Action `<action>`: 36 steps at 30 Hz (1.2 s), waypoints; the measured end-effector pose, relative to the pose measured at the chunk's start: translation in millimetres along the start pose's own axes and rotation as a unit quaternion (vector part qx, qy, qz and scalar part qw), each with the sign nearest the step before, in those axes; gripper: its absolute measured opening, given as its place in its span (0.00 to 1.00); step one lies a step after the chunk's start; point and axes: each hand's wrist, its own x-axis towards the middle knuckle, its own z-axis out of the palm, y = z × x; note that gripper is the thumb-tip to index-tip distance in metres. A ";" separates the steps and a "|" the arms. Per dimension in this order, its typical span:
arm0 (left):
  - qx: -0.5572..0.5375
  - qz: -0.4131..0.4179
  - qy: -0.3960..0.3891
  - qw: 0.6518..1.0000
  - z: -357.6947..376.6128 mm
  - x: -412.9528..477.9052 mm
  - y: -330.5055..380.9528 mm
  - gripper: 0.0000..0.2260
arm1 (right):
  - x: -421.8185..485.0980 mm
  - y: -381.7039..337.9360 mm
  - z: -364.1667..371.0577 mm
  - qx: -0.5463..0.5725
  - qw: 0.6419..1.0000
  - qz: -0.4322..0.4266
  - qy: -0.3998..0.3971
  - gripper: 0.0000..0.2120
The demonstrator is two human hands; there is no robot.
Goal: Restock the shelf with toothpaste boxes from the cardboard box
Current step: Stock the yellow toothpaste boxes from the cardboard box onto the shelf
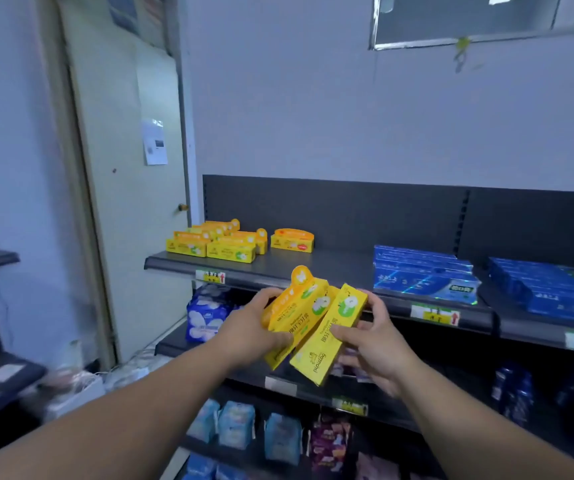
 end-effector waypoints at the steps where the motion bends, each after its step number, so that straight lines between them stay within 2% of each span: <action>1: 0.004 -0.002 0.002 1.000 -1.4 7.4 -1.4 0.28 | 10.8 0.6 0.8 -0.005 1.000 -0.003 0.004 0.31; 4: 0.027 -0.007 0.011 1.000 -6.4 35.2 -2.9 0.28 | 46.0 -2.4 0.2 -0.048 0.998 -0.023 0.014 0.27; 8: 0.073 -0.006 0.031 0.997 -12.1 83.6 -2.0 0.27 | 94.1 -13.3 -8.4 -0.086 0.995 -0.051 0.001 0.26; 15: 0.182 -0.021 0.065 0.981 -32.8 153.6 -10.9 0.26 | 178.0 -26.6 -19.5 -0.072 0.994 -0.073 -0.026 0.39; 21: 0.275 -0.058 0.108 0.954 -78.1 199.3 -57.7 0.26 | 239.7 -27.0 5.5 -0.011 0.994 -0.105 0.021 0.28; 27: 0.382 -0.028 0.015 0.923 -112.9 258.1 -104.0 0.26 | 298.0 -26.4 39.8 -0.006 0.979 -0.167 0.116 0.25; 32: 0.398 0.020 -0.092 0.912 -129.0 306.3 -127.7 0.25 | 332.7 -25.2 67.9 -0.011 0.966 -0.180 0.187 0.25; 36: 0.392 0.068 -0.125 0.909 -129.7 335.3 -145.3 0.28 | 350.2 -25.1 85.6 -0.010 0.953 -0.197 0.231 0.24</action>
